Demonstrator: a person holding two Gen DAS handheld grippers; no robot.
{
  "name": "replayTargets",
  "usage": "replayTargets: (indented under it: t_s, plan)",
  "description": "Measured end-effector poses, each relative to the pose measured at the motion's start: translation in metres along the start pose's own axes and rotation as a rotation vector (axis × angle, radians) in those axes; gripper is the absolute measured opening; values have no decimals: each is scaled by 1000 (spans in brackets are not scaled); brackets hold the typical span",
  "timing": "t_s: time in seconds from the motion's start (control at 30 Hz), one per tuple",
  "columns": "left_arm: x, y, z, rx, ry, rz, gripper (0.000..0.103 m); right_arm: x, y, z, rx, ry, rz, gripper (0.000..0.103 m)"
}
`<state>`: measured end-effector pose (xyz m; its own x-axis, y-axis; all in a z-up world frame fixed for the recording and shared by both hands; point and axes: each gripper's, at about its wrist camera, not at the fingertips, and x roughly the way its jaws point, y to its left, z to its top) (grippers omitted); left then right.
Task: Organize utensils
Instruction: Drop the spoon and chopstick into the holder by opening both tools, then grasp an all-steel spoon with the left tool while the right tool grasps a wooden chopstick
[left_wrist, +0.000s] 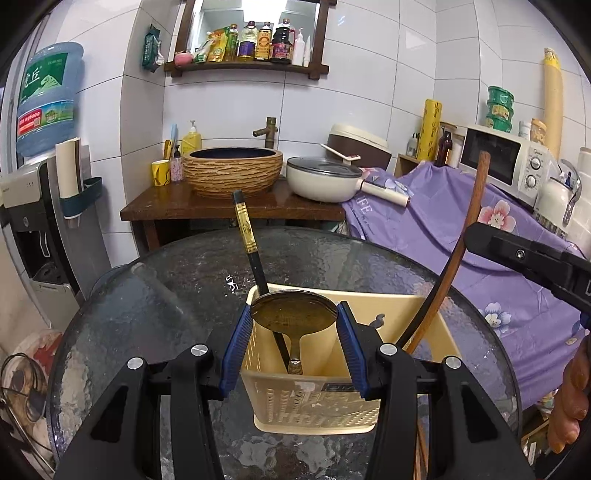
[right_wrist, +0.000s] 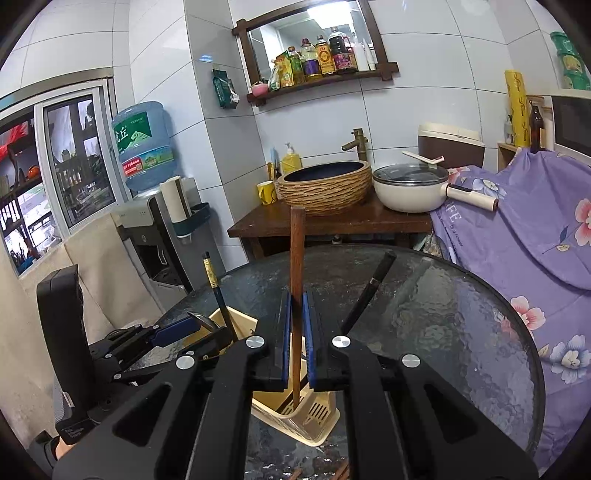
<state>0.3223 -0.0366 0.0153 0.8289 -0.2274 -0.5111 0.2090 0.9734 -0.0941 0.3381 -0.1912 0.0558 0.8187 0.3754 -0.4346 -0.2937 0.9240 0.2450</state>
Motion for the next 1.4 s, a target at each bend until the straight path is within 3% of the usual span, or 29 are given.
replayTargets:
  t_s: [0.23,0.3,0.33,0.43,0.5,0.57,0.6,0.93,1.17,1.4]
  plan:
    - [-2,0,-3,-14,-6,-9,46,-3,-4,-2,3,-20,8,8]
    - [-11,-2,-2,-10,-42,-18,58,-10,-2,-3,-14,-41,-3,11]
    - [-19,-5,-1,-2,-68,-19,63,-14,-1,-4,-27,-54,-10,16]
    - [-42,-13,-2,21,-132,-15,81,-32,-1,-8,-37,-102,-37,55]
    - [-56,-17,-6,33,-152,-21,97,-47,-2,-14,-55,-130,-66,58]
    - [-68,-19,-13,41,-158,-18,97,-58,-6,-22,-56,-129,-95,78]
    - [-72,-19,-17,46,-152,-14,97,-62,-9,-28,-57,-117,-104,81]
    - [-82,-13,-97,110,57,32,96,-49,-43,-121,-16,188,-182,82]
    - [-81,-14,-141,44,155,-10,96,-40,-45,-174,21,318,-201,67]
    - [-81,-30,-172,90,238,-15,76,-33,-33,-201,33,404,-162,57]
